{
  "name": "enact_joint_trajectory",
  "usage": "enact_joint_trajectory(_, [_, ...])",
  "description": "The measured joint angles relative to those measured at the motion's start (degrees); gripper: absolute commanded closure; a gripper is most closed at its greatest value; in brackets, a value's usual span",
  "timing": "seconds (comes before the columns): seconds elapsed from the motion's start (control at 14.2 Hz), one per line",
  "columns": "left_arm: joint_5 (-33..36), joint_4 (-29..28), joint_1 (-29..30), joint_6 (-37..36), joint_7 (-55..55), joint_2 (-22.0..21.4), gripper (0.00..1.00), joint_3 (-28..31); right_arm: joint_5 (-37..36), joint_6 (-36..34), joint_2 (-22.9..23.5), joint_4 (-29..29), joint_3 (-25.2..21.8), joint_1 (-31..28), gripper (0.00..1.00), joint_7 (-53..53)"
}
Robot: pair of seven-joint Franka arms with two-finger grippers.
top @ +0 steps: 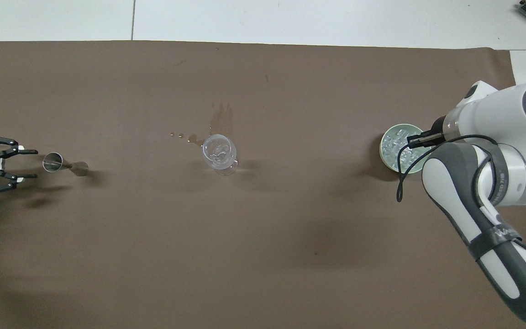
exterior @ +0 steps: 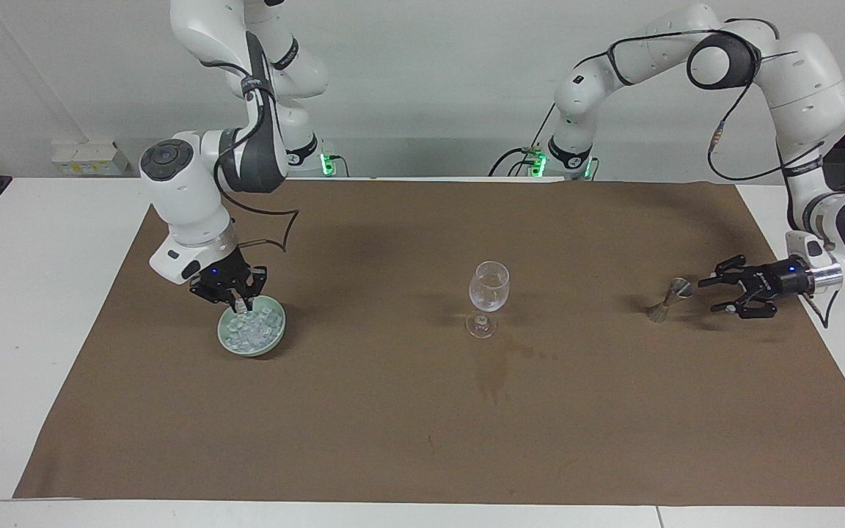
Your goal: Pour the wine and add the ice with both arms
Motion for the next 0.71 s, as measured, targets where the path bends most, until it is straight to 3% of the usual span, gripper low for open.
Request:
enact_joint_trajectory(0.28, [6.75, 0.85, -5.03, 0.04, -17.05, -9.31, 0.39, -0.34, 0.00, -2.21, -0.10, 2.64, 0.09, 0.49, 1.00, 1.07])
enact_joint_trajectory(0.49, [10.66, 0.87, -13.85, 2.66, -37.85, -16.70, 0.38, -0.39, 0.03, -6.43, -0.93, 6.95, 2.57, 0.75, 1.00, 6.59])
enact_joint_trajectory(0.71, [15.23, 0.83, -22.25, 6.60, -59.04, -21.39, 0.36, -0.39, 0.03, -8.03, -3.51, 8.11, 6.12, 1.09, 1.00, 12.99])
